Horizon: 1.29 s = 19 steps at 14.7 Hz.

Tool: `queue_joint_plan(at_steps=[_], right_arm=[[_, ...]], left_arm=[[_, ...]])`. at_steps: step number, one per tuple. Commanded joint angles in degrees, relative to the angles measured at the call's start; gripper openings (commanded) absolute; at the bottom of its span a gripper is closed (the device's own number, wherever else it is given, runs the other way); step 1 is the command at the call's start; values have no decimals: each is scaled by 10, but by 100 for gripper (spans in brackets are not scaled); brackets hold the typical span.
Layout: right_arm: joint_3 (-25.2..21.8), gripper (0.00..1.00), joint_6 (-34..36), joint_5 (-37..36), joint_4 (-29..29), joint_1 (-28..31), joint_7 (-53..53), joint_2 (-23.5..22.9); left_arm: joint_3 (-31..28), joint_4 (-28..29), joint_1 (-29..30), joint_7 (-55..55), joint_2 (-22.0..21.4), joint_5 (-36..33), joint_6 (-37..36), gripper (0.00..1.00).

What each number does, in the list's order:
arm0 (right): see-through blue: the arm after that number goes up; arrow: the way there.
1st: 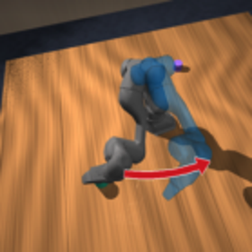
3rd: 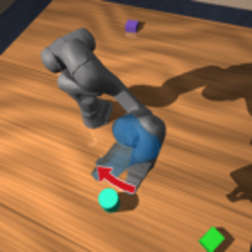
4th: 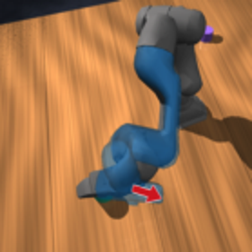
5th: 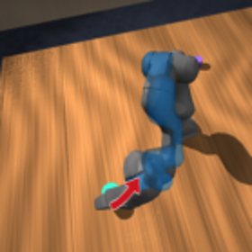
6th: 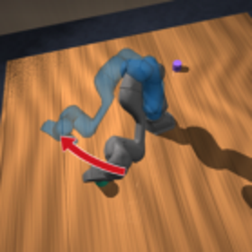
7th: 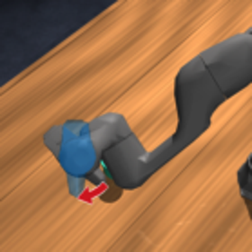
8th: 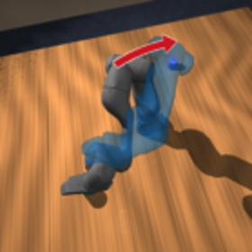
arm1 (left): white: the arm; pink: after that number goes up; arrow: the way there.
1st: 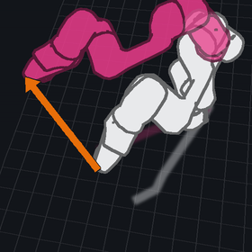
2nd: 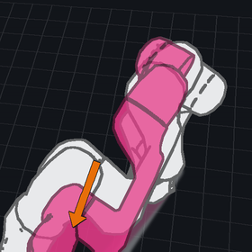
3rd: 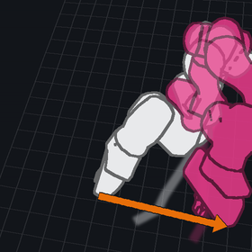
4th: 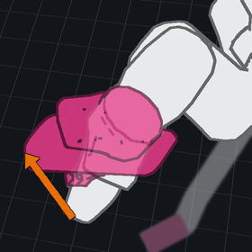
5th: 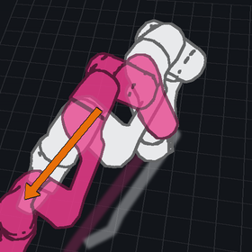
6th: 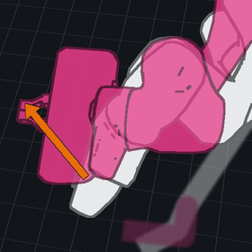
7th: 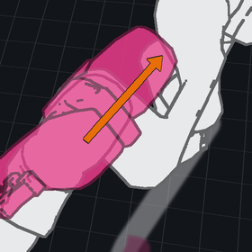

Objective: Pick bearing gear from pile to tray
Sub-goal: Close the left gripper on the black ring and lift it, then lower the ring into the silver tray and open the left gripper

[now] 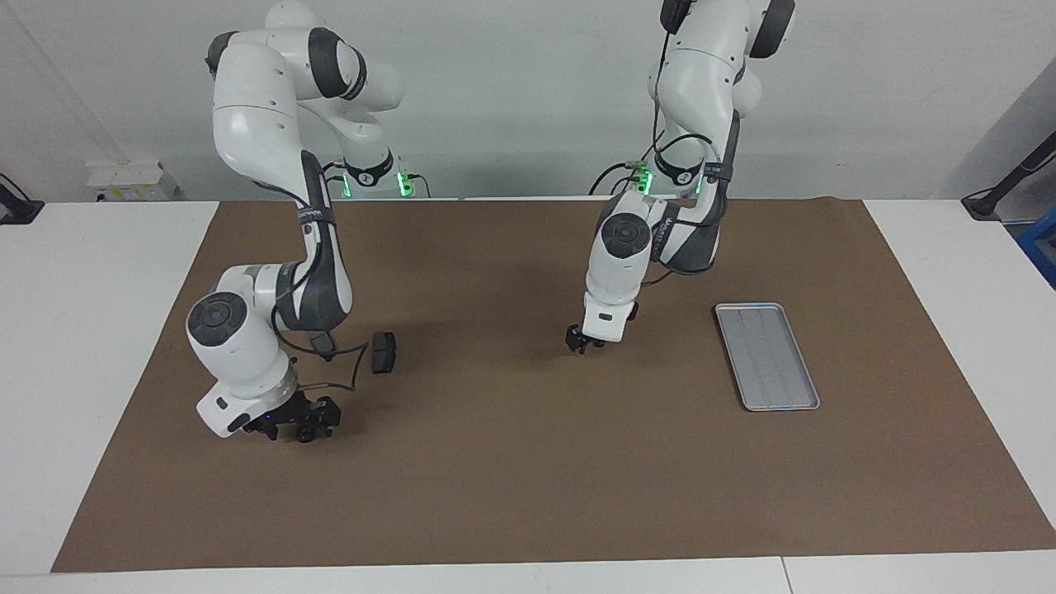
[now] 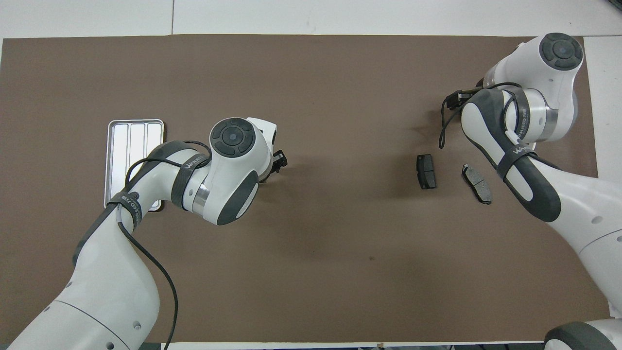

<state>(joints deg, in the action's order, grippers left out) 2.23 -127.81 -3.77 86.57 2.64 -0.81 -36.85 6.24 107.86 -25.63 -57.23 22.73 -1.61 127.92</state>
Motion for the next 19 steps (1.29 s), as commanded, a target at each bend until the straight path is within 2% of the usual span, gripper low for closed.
queue_joint_plan(at_steps=[1,2,4,5,7,9,12,15,17,19], right_arm=[[8,100,-26,-8,19,11,-13,5],[8,100,-26,-8,20,11,-13,5],[8,97,-26,-8,22,11,-13,5],[8,93,-27,-8,26,12,-13,5],[8,88,-42,-8,38,16,-14,5],[9,85,-54,-7,48,20,-28,6],[9,77,-45,-7,44,20,-28,7],[8,73,-38,-7,40,19,-28,9],[9,61,-36,-5,38,17,-25,11],[9,35,-36,-5,38,18,-24,10]], left_arm=[[-7,46,-8,-21,-26,-8,33,65],[-7,46,-7,-24,-26,-8,33,53],[-7,43,-6,-22,-26,-8,30,12],[-7,39,-4,-20,-25,-8,27,0],[-7,33,4,-12,-29,-8,20,0],[-6,39,33,26,-63,-8,-6,0],[-6,54,100,167,-116,-7,-90,0],[-6,58,197,353,-135,-7,-137,0],[-6,73,258,460,-140,-6,-133,0],[-7,105,303,522,-150,3,-105,0]])
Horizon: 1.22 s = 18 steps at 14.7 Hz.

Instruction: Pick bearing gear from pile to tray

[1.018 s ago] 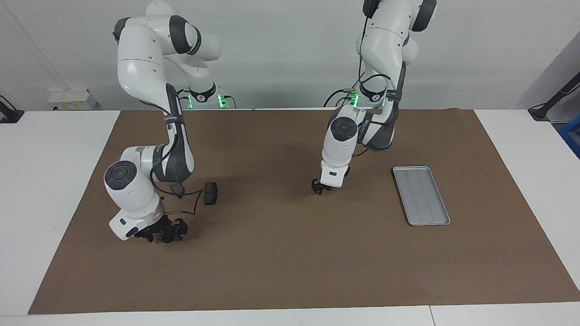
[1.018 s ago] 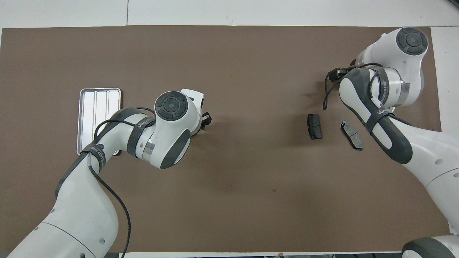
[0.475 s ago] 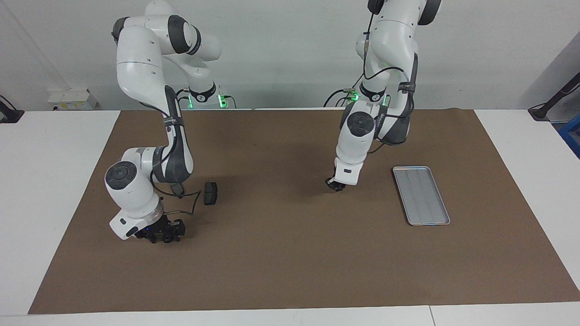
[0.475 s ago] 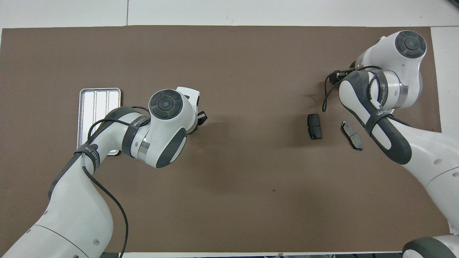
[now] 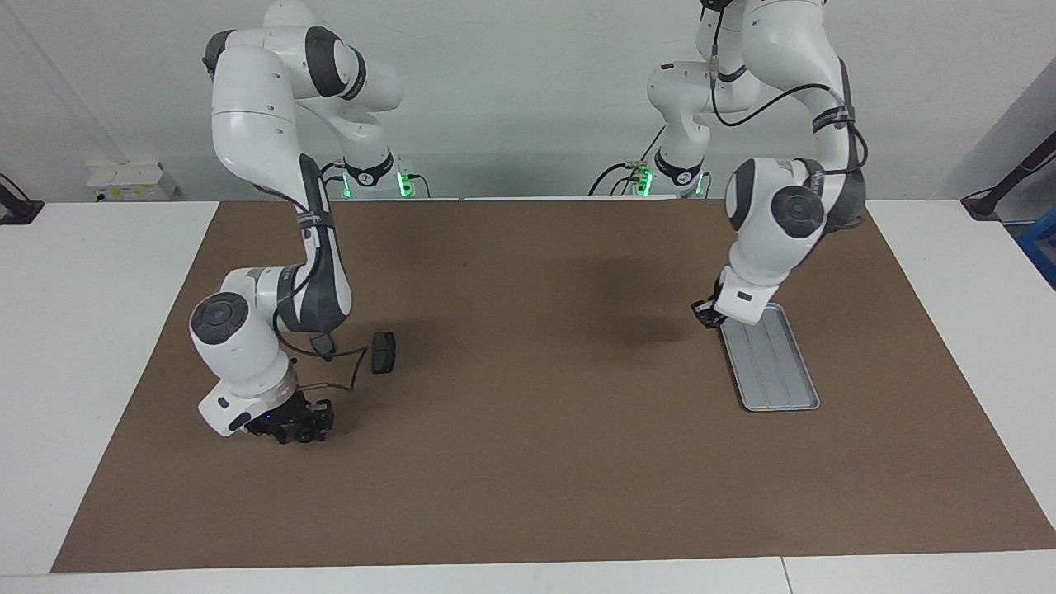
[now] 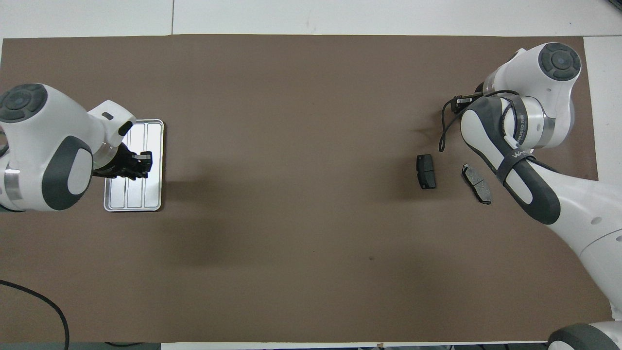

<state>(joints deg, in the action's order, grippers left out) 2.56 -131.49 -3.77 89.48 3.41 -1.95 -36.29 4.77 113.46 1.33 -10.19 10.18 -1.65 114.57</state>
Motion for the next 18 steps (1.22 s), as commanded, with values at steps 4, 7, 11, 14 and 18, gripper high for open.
queue_joint_plan(at_steps=[4,7,11,14,18], right_arm=[[6,0,3,-4,10,8,-13,4],[6,0,89,-5,-29,-5,-11,18],[14,0,386,5,-208,-126,236,20],[24,0,368,53,-230,-238,489,18],[22,0,254,45,-227,-355,677,-40]], left_arm=[[8,139,51,56,-52,18,124,0],[8,145,54,55,-54,28,131,0],[8,185,53,42,-61,51,188,0],[7,190,51,42,-62,51,194,16],[7,185,49,41,-61,51,190,100]])
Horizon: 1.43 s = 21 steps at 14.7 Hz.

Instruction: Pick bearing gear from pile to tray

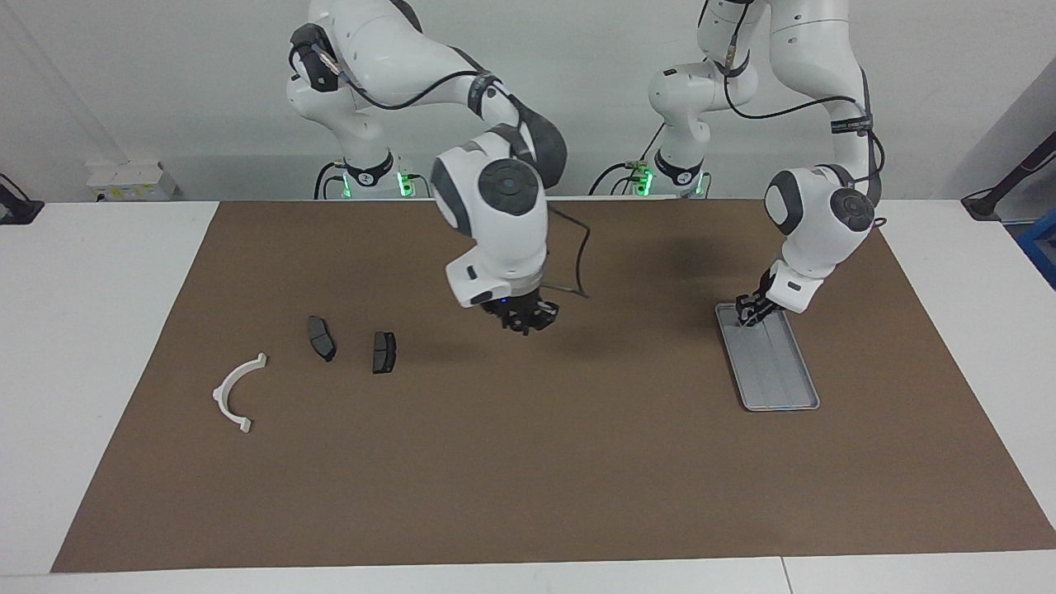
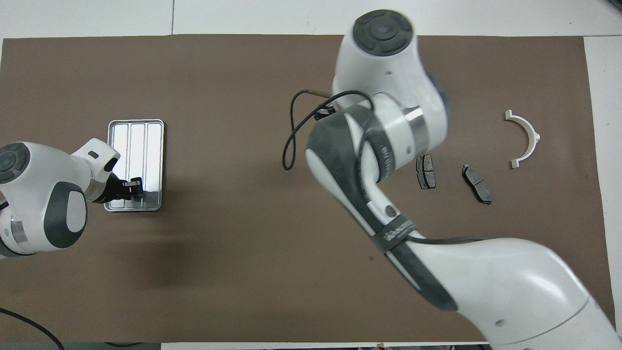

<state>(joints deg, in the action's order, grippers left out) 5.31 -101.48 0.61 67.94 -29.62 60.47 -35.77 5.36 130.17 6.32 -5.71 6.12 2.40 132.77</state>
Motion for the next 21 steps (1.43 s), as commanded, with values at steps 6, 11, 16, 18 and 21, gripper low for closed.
queue_joint_plan(at_steps=[6,11,16,18,21], right_arm=[[-7,0,-148,-49,-7,-69,111,-119],[-9,0,-143,-56,-11,-69,113,-129],[-13,100,-95,-54,-29,-53,107,-119],[-2,100,-59,-49,-53,-3,92,-97],[4,100,-21,-28,-52,62,-36,-47]], left_arm=[[2,-37,-6,-6,-16,10,-35,100],[1,-56,-60,-91,-10,10,-33,100],[0,-62,-118,-194,-8,9,-19,100],[-1,-62,-150,-221,-6,6,-18,100],[-2,-86,-210,-326,27,-4,3,100]])
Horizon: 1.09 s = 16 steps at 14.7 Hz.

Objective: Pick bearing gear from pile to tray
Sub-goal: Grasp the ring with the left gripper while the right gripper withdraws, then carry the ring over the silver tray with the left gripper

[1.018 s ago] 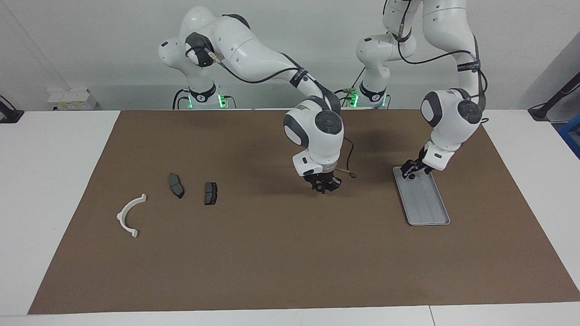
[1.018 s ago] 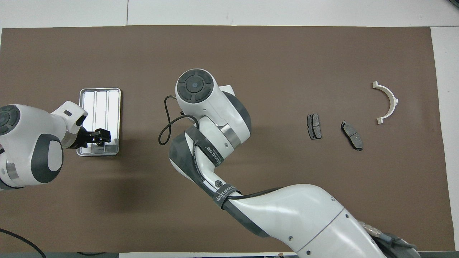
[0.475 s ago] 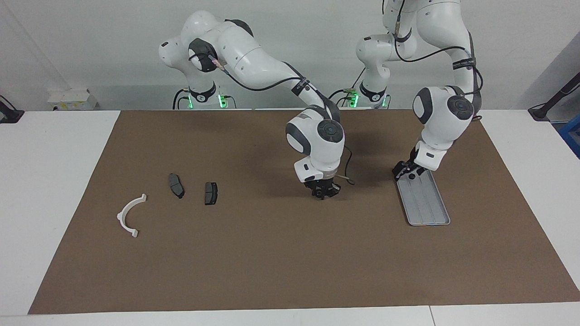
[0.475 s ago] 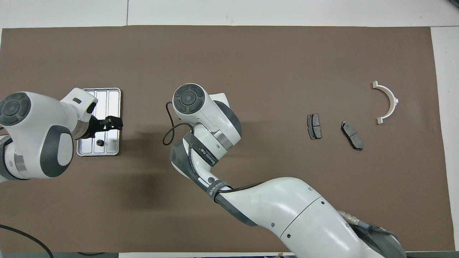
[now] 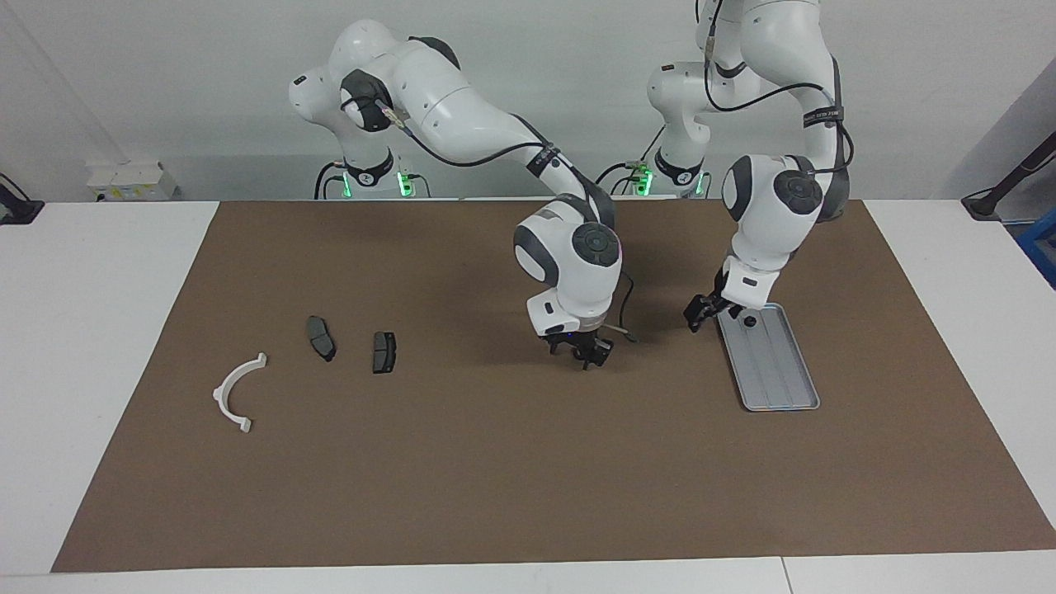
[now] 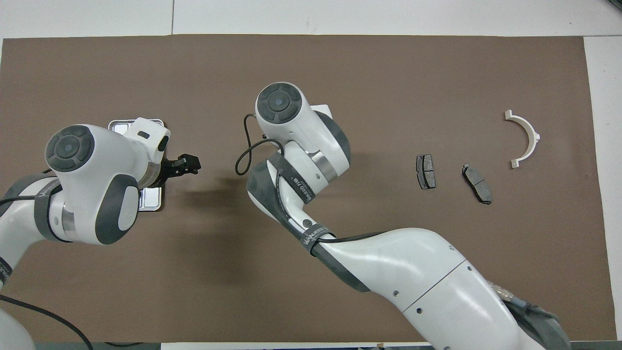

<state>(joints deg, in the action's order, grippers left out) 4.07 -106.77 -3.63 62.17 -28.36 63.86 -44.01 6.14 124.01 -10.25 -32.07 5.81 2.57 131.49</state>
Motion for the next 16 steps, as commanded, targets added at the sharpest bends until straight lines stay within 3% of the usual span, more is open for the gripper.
queue_joint_plan(at_steps=[1,4,5,10,16], right_arm=[[18,100,42,26,8,72,-126,51],[17,100,73,32,17,122,-260,74],[17,100,77,31,17,131,-283,76],[17,100,85,28,32,187,-349,90],[16,100,92,28,42,231,-459,104]], left_arm=[[-10,-51,-67,-107,52,-12,17,100],[-11,-185,-135,-260,167,-49,9,100],[-11,-215,-150,-281,188,-54,9,100],[-11,-199,-168,-293,192,-56,17,100],[-11,-185,-181,-319,189,-56,18,86]])
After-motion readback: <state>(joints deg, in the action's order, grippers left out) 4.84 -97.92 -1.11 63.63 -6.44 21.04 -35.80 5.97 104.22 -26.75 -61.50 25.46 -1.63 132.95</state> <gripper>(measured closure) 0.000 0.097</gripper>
